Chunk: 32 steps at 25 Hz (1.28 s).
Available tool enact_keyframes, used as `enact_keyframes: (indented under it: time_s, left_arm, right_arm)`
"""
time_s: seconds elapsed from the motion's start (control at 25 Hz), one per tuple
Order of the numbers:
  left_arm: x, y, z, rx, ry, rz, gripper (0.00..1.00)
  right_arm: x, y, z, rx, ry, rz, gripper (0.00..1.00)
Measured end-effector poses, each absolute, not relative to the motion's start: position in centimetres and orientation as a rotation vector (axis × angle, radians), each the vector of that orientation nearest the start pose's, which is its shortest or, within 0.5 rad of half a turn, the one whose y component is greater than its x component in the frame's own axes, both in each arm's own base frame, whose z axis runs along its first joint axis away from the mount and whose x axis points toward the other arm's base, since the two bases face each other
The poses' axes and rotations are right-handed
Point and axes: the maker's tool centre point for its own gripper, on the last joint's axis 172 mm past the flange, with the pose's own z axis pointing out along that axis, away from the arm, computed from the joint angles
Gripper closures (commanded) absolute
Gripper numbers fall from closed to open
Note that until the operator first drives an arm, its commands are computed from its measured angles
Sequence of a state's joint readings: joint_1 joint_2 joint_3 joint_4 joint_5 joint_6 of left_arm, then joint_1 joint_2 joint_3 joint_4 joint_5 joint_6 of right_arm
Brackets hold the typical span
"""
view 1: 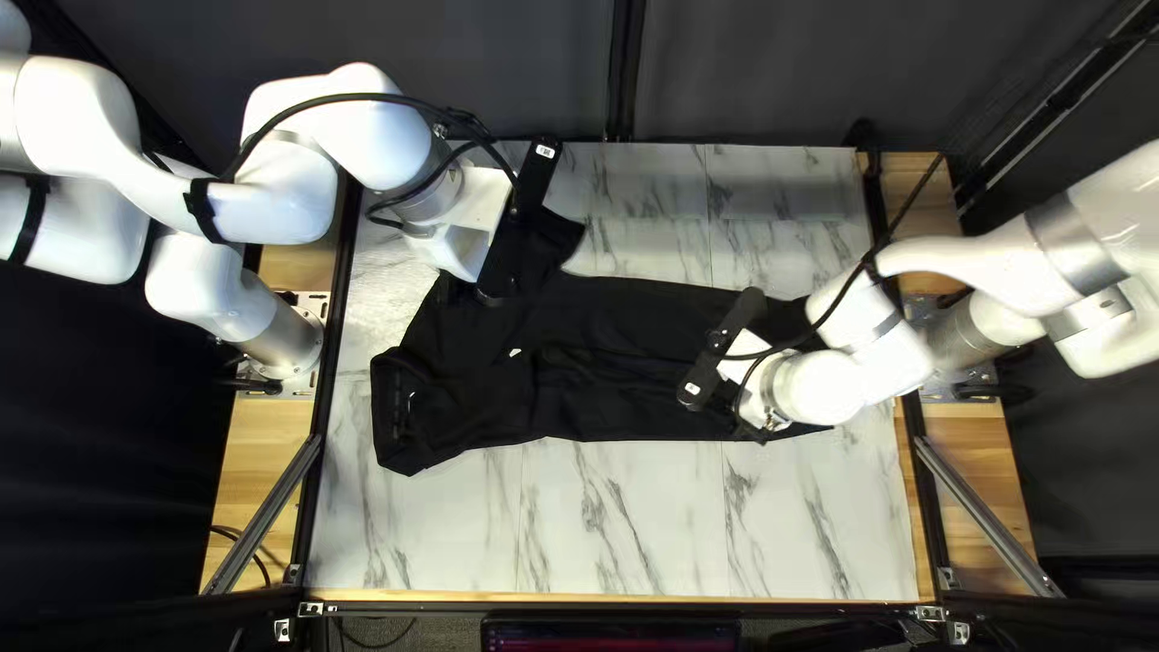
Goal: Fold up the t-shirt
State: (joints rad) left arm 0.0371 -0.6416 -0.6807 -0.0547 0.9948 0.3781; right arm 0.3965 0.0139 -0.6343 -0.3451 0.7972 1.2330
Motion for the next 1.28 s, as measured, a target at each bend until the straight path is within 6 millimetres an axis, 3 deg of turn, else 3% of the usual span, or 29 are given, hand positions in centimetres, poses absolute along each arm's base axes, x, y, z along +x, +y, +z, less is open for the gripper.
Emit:
enact_keyframes:
  time_s: [0.16, 0.24, 0.28, 0.32, 0.36, 0.76, 1.28]
  left_arm:
    - [38.2, 0.4, 28.8, -3.042, 0.489, -0.514, 0.0]
    - [38.2, 0.4, 28.8, -3.042, 0.489, -0.514, 0.0]
    - [38.2, 0.4, 28.8, -3.042, 0.489, -0.514, 0.0]
    - [38.2, 0.4, 28.8, -3.042, 0.489, -0.514, 0.0]
    - [38.2, 0.4, 28.8, -3.042, 0.489, -0.514, 0.0]
    - [38.2, 0.4, 28.8, -3.042, 0.489, -0.514, 0.0]
    - [38.2, 0.4, 28.8, -3.042, 0.489, -0.514, 0.0]
  right_arm:
    - [34.6, 9.4, 4.4, -3.294, 0.982, -0.05, 0.0]
    - [34.7, 9.4, 4.4, -3.297, 0.988, -0.04, 0.16]
    - [34.7, 9.4, 4.4, -3.299, 0.991, -0.036, 0.36]
    - [34.8, 9.4, 4.4, -3.3, 0.993, -0.032, 0.72]
    - [34.8, 9.4, 4.4, -3.3, 0.996, -0.028, 0.96]
    - [34.9, 9.3, 4.7, -3.299, 1.019, -0.009, 0.99]
    - [34.4, 11.1, 8.8, -3.331, 1.022, -0.023, 1.0]
